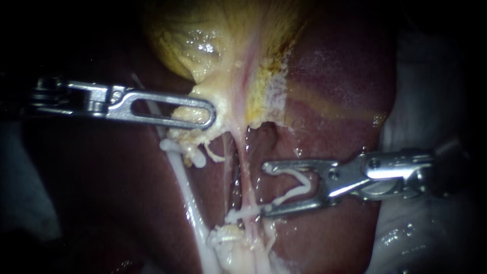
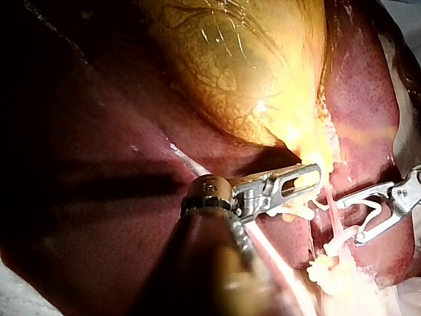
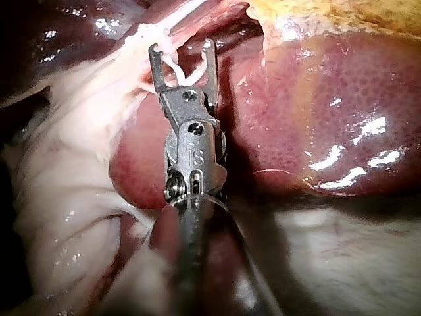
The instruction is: Clipping second clip right tube
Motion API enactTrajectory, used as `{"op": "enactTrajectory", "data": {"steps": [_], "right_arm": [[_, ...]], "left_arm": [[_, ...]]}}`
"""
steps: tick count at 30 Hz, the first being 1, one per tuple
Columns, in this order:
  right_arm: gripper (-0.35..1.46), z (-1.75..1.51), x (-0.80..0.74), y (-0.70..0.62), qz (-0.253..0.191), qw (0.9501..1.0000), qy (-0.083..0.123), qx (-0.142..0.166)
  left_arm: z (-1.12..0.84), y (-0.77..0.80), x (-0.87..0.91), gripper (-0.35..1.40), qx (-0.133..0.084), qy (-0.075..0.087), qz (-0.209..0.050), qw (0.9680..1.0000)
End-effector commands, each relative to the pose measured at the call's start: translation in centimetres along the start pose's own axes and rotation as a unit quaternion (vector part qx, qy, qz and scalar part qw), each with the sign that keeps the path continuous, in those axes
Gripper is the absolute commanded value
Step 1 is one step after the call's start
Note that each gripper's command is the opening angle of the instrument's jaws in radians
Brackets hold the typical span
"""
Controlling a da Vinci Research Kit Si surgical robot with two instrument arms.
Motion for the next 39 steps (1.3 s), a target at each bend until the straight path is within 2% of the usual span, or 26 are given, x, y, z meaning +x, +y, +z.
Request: {"op": "enactTrajectory", "data": {"steps": [1, 4, 10, 14, 24, 31, 35, 36, 37, 39], "right_arm": [[0.46, 0.02, 0.04, 0.0, 0.01, 0.9999, 0.011, 0.003], [0.45, 0.09, 0.12, -0.02, 0.028, 0.9992, 0.027, 0.011], [0.43, 0.28, 0.17, -0.04, 0.052, 0.9977, 0.031, 0.031], [0.42, 0.43, 0.21, -0.04, 0.064, 0.9968, 0.034, 0.033], [0.42, 0.63, 0.07, -0.07, 0.082, 0.9955, 0.03, 0.037], [0.36, 0.61, 0.08, -0.07, 0.094, 0.9943, 0.03, 0.04], [0.14, 0.59, 0.09, -0.08, 0.112, 0.9923, 0.034, 0.042], [0.02, 0.57, 0.09, -0.08, 0.115, 0.992, 0.035, 0.039], [-0.03, 0.57, 0.09, -0.07, 0.115, 0.9921, 0.036, 0.036], [-0.3, 0.55, 0.08, -0.07, 0.13, 0.9904, 0.037, 0.031]], "left_arm": [[0.0, 0.0, 0.0, -0.35, 0.0, 0.0, 0.0, 1.0], [0.0, 0.0, 0.0, -0.35, 0.0, 0.0, 0.0, 1.0], [0.0, 0.0, 0.0, -0.35, 0.0, 0.0, 0.0, 1.0], [0.01, -0.01, 0.0, -0.35, 0.0, 0.0, 0.0, 1.0], [0.02, -0.01, 0.0, -0.35, -0.001, -0.001, 0.0, 1.0], [0.02, -0.01, 0.0, -0.35, -0.001, -0.001, 0.0, 1.0], [0.02, -0.01, 0.0, -0.35, -0.001, -0.001, 0.0, 1.0], [0.02, -0.01, 0.0, -0.35, -0.001, -0.001, 0.0, 1.0], [0.02, -0.01, 0.0, -0.35, -0.001, -0.001, 0.0, 1.0], [0.02, -0.01, 0.0, -0.35, -0.001, -0.001, 0.0, 1.0]]}}
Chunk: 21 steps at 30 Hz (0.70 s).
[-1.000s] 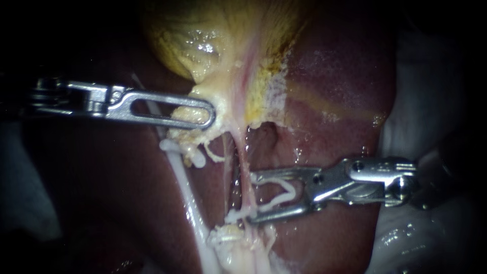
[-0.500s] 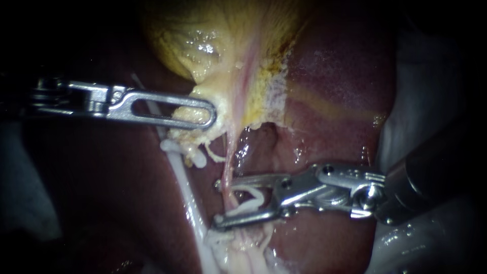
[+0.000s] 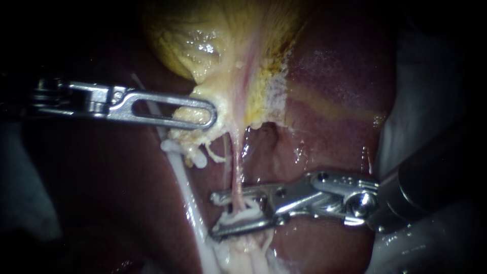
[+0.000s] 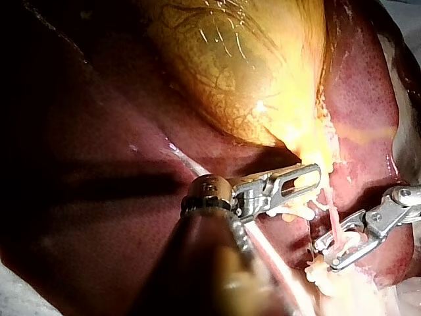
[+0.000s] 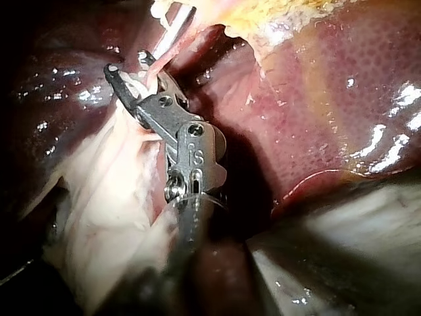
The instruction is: Clipping second clip right tube
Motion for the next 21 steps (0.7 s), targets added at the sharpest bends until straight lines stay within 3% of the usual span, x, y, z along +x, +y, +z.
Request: {"op": "enactTrajectory", "data": {"steps": [1, 8, 12, 21], "right_arm": [[-0.35, -0.01, 0.0, 0.0, 0.012, 0.9999, 0.0, 0.0], [-0.35, -0.1, -0.06, -0.01, 0.016, 0.9998, 0.004, -0.007], [-0.35, -0.11, -0.09, -0.03, 0.016, 0.9997, -0.009, -0.014], [-0.35, -0.12, -0.08, -0.03, 0.016, 0.9997, -0.009, -0.014]], "left_arm": [[0.0, 0.0, 0.0, -0.35, 0.0, 0.0, 0.0, 1.0], [0.0, 0.01, -0.01, -0.35, 0.0, 0.0, 0.0, 1.0], [0.0, 0.02, -0.01, -0.35, 0.0, 0.0, 0.0, 1.0], [0.01, 0.03, -0.01, -0.35, 0.0, 0.0, 0.0, 1.0]]}}
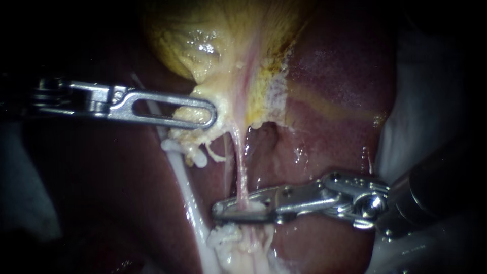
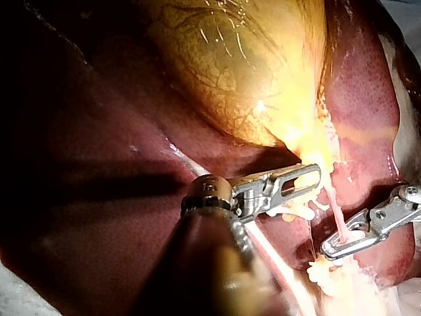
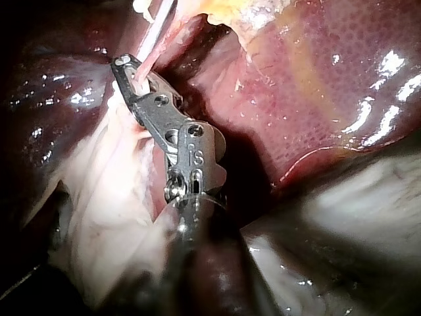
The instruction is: Clipping second clip right tube
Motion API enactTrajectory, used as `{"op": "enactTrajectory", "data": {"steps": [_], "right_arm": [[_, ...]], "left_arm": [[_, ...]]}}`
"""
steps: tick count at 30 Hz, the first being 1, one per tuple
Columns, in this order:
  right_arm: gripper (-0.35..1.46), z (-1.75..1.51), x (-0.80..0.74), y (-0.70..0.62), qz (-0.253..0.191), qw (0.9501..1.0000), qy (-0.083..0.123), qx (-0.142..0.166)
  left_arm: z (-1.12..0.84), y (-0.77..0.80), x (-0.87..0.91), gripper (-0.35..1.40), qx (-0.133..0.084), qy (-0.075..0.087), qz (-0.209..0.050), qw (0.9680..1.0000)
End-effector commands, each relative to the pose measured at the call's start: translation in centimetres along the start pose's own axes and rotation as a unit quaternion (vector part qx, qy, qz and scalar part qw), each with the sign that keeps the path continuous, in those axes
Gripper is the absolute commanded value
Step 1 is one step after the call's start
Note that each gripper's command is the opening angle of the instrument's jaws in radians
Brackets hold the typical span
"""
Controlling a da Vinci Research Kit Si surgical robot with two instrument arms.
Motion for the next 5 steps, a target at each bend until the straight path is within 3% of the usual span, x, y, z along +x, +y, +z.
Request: {"op": "enactTrajectory", "data": {"steps": [1, 5], "right_arm": [[-0.35, -0.01, 0.01, -0.01, 0.0, 1.0, 0.0, 0.0], [-0.35, -0.02, 0.01, 0.0, 0.0, 1.0, 0.0, 0.0]], "left_arm": [[0.0, 0.0, 0.0, -0.35, 0.001, 0.0, 0.0, 1.0], [0.0, 0.01, 0.0, -0.35, 0.001, 0.0, 0.0, 1.0]]}}
